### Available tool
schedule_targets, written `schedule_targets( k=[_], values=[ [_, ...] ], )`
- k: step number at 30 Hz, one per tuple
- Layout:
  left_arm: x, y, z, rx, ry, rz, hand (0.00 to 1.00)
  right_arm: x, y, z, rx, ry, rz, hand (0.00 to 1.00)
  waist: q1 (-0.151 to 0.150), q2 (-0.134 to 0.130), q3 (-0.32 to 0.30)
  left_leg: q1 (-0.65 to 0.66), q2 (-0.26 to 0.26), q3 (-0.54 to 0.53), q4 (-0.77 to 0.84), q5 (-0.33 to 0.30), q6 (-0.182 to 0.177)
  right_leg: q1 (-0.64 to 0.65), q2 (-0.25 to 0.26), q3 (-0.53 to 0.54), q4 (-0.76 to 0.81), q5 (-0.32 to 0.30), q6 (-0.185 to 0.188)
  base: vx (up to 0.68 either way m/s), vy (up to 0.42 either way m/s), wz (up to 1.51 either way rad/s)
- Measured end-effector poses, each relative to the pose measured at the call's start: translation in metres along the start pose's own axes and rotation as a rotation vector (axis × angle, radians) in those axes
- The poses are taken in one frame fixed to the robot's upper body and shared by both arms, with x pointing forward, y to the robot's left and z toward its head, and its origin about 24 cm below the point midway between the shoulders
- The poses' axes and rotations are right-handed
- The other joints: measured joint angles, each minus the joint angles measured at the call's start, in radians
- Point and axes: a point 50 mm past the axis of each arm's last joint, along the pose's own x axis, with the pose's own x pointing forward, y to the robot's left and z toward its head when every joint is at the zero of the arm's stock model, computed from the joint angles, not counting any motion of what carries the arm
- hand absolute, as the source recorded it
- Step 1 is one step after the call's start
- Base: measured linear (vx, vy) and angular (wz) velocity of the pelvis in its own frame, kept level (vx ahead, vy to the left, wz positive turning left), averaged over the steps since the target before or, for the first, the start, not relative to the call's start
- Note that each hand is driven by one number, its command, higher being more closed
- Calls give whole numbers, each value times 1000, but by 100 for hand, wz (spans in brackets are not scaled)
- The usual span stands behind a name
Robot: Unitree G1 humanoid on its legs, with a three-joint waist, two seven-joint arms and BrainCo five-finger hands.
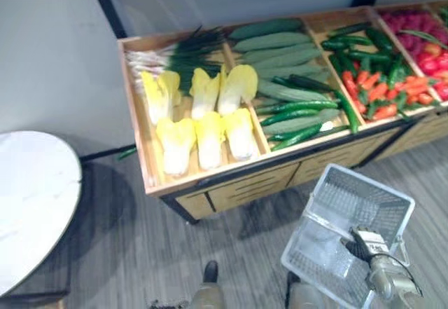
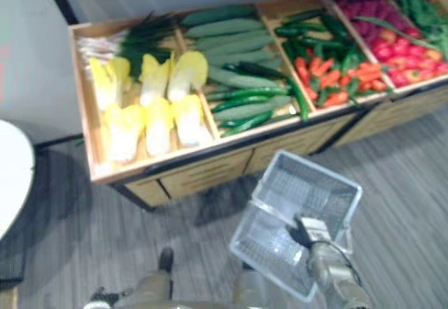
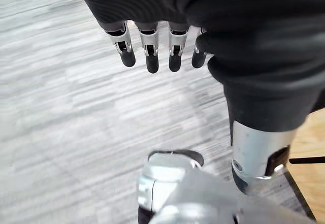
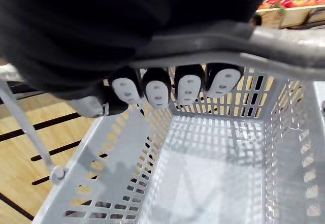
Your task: Pick vegetable in the basket
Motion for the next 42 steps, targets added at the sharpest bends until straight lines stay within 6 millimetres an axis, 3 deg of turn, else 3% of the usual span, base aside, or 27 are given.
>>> schedule_targets(
  k=[3, 6, 7, 10, 11, 12, 14, 17, 19, 22, 26, 30, 38, 42],
  values=[
    [-2, -3, -11, -108, 55, 2, 0, 1, 8, 2, 11, -1, 34, 100, 18, 18, -1, 18, 37, 23, -29, 98, -2, 32, 40, -57, 19, -29, -49, 8, -291, 42],
    [-2, 0, -14, -139, 65, 18, 0, -3, 16, -2, 31, 13, 69, 100, 22, -11, 10, 14, 24, 113, -14, 173, 55, 80, 28, -121, 5, -46, -77, -29, -171, 62],
    [-2, 0, -15, -140, 67, 19, 0, -3, 16, -2, 31, 15, 68, 100, 23, -14, 11, 12, 23, 144, -6, 169, 59, 80, 24, -123, 5, -46, -78, -49, -68, 16],
    [-2, 3, -16, -179, 72, 45, 0, -6, 22, -2, 55, 40, 69, 100, 17, -14, 9, 13, -24, 226, 98, 21, 86, 76, -1, -107, -4, -44, -76, -3, 25, -5],
    [-2, 5, -14, -211, 68, 66, 0, -10, 25, -4, 60, 48, 79, 100, 15, -5, 5, 20, -22, 236, 76, 6, 90, 76, 4, -105, -15, -39, -67, 34, 117, -1],
    [-1, 10, -7, -255, 52, 111, 0, -15, 31, -4, 72, 59, 88, 100, 15, 7, -3, 30, -22, 246, 43, -4, 87, 76, 7, -100, -29, -30, -54, 23, 121, -3],
    [-1, 18, 12, -326, -17, 181, 0, -20, 37, -2, 86, 63, 88, 100, 18, -12, -10, 39, -36, 255, 1, 10, 92, 79, -2, -96, -64, -8, -39, 28, 97, -4],
    [-14, 37, 73, -439, -284, 290, 0, -27, 40, -7, 92, 89, 53, 100, 9, -22, -23, 62, -78, 255, -105, 69, 105, 79, -32, -106, -111, 26, -18, 63, 109, 11],
    [-36, 50, 117, -496, -511, 346, 0, -29, 39, -11, 94, 110, 37, 100, -4, -17, -26, 65, -97, 249, -116, 74, 111, 86, -49, -111, -120, 34, -9, 40, 80, 13],
    [-75, 75, 160, -578, -798, 460, 0, -30, 40, -12, 99, 106, 37, 100, -3, -16, -26, 108, -109, 280, -140, 74, 111, 98, -56, -79, -124, 39, -5, 48, 62, -24],
    [-110, 109, 186, -704, -971, 634, 0, -30, 40, -9, 106, 85, 35, 100, -8, -14, -28, 129, -104, 329, -141, 67, 113, 94, -49, -30, -140, 59, -5, 5, 21, -42],
    [-138, 129, 201, -823, -1080, 745, 0, -31, 42, -7, 115, 82, 44, 100, -24, -14, -31, 140, -96, 358, -141, 61, 109, 95, -41, -6, -166, 73, -4, -22, 4, -23],
    [-151, 127, 228, -891, -1109, 737, 0, -33, 43, -7, 118, 72, 55, 100, -43, -15, -51, 119, -86, 383, -142, 52, 98, 70, -35, 17, -194, 97, -2, -8, -2, -10],
    [-130, 121, 246, -800, -1023, 704, 0, -25, 31, -1, 116, 31, 19, 100, -65, -19, -48, 71, -86, 398, -142, 63, 111, 16, -33, 35, -200, 117, -3, 3, 5, -10]
  ],
)
